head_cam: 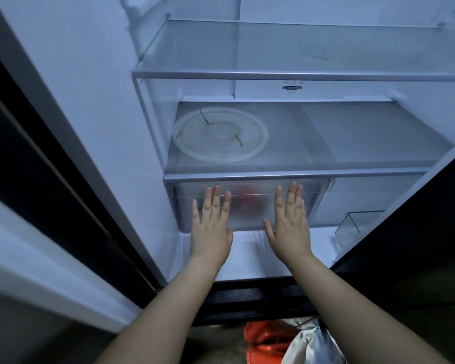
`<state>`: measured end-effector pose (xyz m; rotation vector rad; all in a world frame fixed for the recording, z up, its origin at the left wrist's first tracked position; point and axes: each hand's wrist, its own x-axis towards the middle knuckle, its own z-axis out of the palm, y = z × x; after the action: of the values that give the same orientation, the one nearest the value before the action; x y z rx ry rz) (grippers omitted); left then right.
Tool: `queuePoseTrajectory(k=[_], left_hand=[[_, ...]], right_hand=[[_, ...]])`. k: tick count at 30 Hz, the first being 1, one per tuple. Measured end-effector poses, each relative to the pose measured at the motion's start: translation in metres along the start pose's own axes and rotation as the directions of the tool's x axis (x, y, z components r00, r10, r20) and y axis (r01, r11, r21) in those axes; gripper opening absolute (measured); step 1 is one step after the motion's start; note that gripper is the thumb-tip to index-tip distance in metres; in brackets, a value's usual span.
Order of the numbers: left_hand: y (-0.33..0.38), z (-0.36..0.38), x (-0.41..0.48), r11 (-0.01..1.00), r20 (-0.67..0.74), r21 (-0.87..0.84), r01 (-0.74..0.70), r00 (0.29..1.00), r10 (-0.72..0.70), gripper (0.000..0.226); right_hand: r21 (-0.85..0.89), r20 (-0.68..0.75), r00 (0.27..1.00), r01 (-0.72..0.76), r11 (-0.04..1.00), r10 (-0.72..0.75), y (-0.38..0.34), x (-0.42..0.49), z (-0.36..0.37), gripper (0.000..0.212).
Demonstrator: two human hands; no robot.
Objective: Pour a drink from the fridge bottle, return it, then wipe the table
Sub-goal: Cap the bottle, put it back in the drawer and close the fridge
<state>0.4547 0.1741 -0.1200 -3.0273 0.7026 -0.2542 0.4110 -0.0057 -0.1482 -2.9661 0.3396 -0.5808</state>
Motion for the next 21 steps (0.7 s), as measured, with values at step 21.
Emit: queuePoseTrajectory(k=[21], left_hand=[[-0.025, -0.052, -0.227, 0.909, -0.074, -0.384, 0.160, 0.976, -0.203, 0.041]], right_hand=[[0.259, 0.212, 0.900, 0.325, 0.910, -0.382, -0.054, -0.150, -0.021, 0.073]])
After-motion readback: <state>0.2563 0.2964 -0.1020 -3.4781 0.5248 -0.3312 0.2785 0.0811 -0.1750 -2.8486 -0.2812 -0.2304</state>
